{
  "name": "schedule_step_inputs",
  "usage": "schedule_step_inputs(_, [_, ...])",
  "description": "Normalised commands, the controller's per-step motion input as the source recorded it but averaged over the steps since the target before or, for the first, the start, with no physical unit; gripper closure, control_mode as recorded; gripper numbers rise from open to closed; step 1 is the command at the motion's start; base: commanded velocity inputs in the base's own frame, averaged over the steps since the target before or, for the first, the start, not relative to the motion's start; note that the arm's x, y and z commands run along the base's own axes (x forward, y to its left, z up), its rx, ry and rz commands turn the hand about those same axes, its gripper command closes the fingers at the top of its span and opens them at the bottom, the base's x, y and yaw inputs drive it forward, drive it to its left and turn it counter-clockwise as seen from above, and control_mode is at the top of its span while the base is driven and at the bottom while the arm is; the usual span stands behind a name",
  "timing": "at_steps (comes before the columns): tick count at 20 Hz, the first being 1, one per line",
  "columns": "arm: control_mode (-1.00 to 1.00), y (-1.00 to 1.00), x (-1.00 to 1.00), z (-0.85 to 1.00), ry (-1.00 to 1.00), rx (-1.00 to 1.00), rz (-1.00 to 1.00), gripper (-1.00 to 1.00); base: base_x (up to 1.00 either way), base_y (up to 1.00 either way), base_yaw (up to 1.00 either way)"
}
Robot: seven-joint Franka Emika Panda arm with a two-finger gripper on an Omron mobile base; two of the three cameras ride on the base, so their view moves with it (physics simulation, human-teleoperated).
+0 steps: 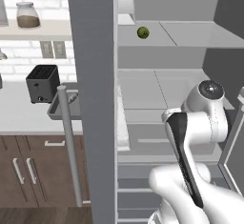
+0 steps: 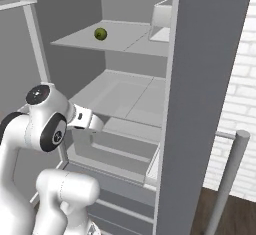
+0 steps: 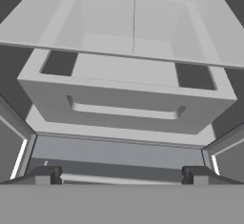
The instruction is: Place one lime and one fish in each tupperware on the nearby counter, to pack two identical lunches.
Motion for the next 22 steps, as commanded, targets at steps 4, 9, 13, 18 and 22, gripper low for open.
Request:
schedule_step_inputs(4, [1.00, 0.00, 0.00, 0.00, 0.00, 0.00, 0.00, -1.00, 0.09, 0.12, 0.00])
schedule_step_inputs(9, [1.00, 0.00, 0.00, 0.00, 0.00, 0.00, 0.00, -1.00, 0.06, 0.11, 0.00])
schedule_step_inputs(13, [1.00, 0.00, 0.00, 0.00, 0.00, 0.00, 0.00, -1.00, 0.15, 0.21, 0.00])
schedule_step_inputs(18, [1.00, 0.00, 0.00, 0.00, 0.00, 0.00, 0.00, -1.00, 0.16, 0.10, 0.00])
schedule_step_inputs(22, [-1.00, 0.00, 0.04, 0.02, 0.00, 0.00, 0.00, -1.00, 0.07, 0.00, 0.00])
